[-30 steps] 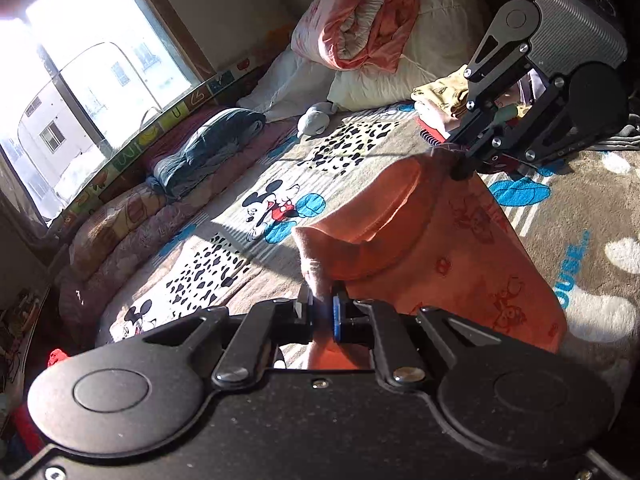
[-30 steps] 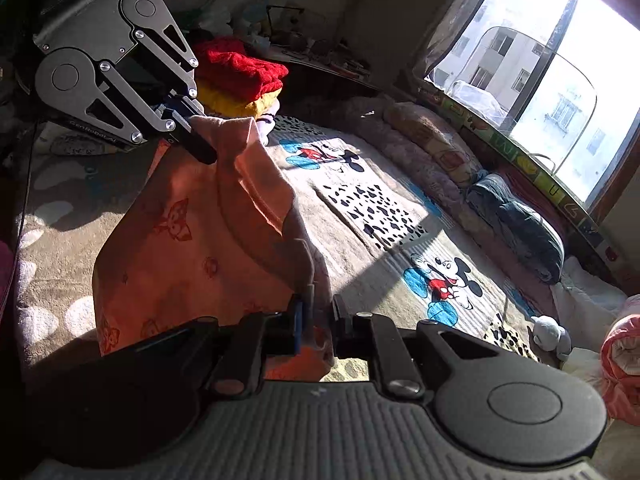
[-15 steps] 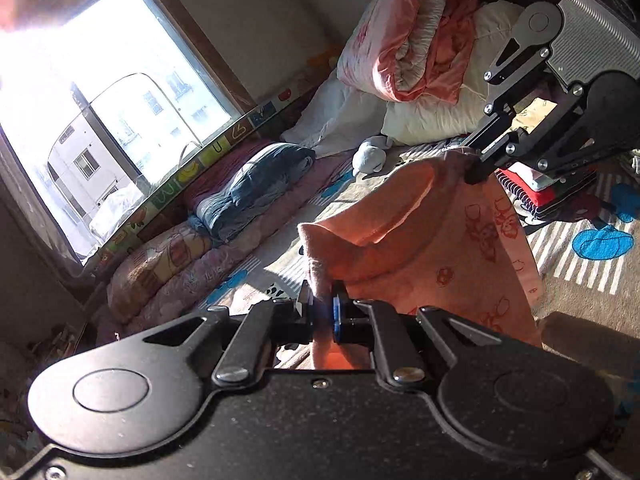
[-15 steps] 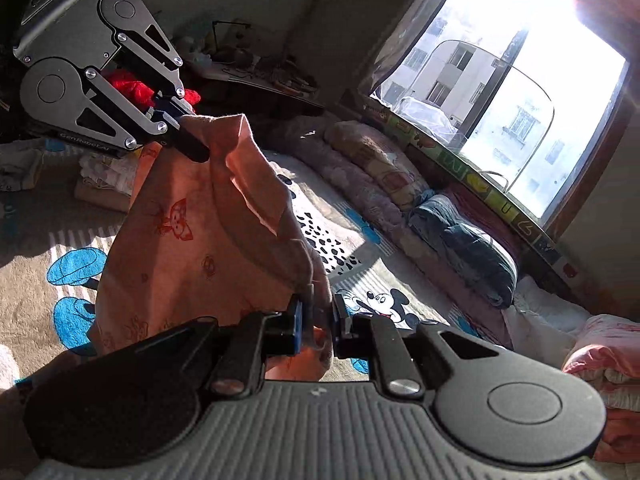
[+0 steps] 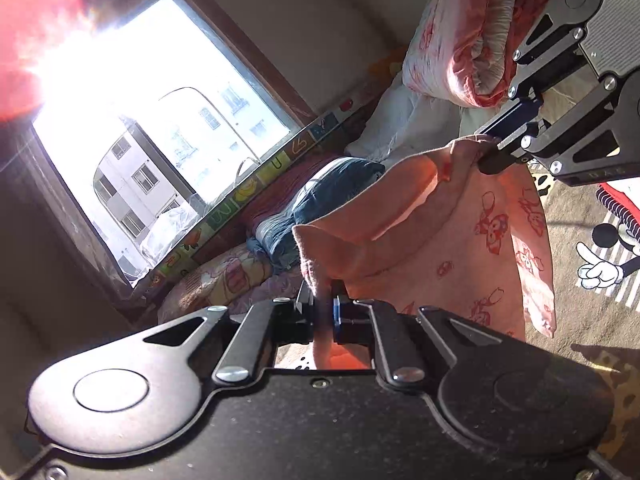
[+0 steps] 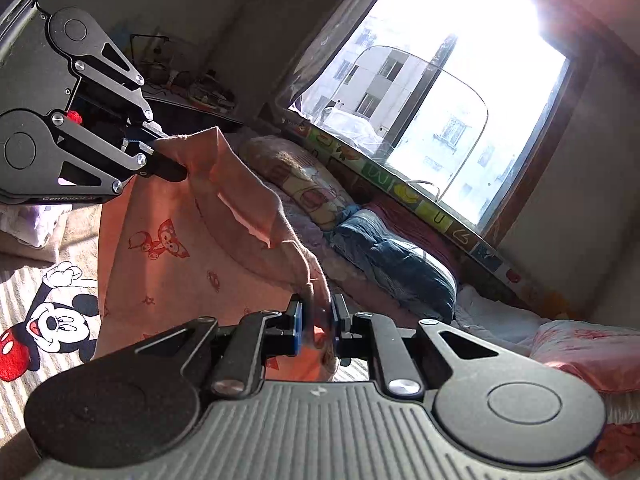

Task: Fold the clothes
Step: 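Lift the pink garment with both grippers, shaking it open in the air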

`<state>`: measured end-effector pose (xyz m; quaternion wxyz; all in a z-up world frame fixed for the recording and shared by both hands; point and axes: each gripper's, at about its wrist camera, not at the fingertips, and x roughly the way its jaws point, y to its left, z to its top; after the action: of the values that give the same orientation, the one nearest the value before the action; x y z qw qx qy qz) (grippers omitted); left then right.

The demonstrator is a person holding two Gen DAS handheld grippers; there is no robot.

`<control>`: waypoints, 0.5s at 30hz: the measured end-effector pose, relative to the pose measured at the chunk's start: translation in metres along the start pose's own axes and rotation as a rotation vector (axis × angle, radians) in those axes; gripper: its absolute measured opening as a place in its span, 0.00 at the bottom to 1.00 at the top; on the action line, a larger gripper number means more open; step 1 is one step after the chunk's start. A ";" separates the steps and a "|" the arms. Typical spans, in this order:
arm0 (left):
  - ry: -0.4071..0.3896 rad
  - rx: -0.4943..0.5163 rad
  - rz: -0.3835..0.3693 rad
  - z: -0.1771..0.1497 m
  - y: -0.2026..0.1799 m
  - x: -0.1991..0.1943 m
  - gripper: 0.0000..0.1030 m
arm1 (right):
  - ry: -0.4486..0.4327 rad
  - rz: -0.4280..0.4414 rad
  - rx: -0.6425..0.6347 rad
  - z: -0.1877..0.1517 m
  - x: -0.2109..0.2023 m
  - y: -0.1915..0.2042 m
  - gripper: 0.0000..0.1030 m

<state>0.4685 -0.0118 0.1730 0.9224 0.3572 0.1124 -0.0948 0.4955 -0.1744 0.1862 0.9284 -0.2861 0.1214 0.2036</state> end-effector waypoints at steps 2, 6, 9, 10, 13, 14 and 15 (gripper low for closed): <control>0.003 0.022 -0.014 -0.016 -0.012 0.000 0.07 | 0.024 0.039 -0.057 -0.022 0.000 0.018 0.15; -0.010 0.064 -0.068 -0.050 -0.041 -0.021 0.07 | 0.066 0.118 -0.170 -0.060 -0.022 0.066 0.15; -0.021 0.095 -0.108 -0.069 -0.058 -0.047 0.07 | 0.077 0.176 -0.233 -0.081 -0.047 0.100 0.15; -0.023 0.097 -0.118 -0.074 -0.063 -0.055 0.07 | 0.079 0.191 -0.241 -0.086 -0.056 0.108 0.15; -0.022 0.130 -0.147 -0.091 -0.080 -0.077 0.07 | 0.089 0.218 -0.275 -0.098 -0.084 0.133 0.15; -0.017 0.148 -0.156 -0.097 -0.087 -0.083 0.07 | 0.094 0.228 -0.280 -0.102 -0.092 0.141 0.15; -0.013 0.159 -0.163 -0.103 -0.095 -0.090 0.07 | 0.102 0.236 -0.287 -0.106 -0.099 0.149 0.15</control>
<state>0.3440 -0.0020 0.0627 0.8812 0.4181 0.1269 -0.1803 0.3297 -0.1544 0.0628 0.8405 -0.4093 0.1705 0.3114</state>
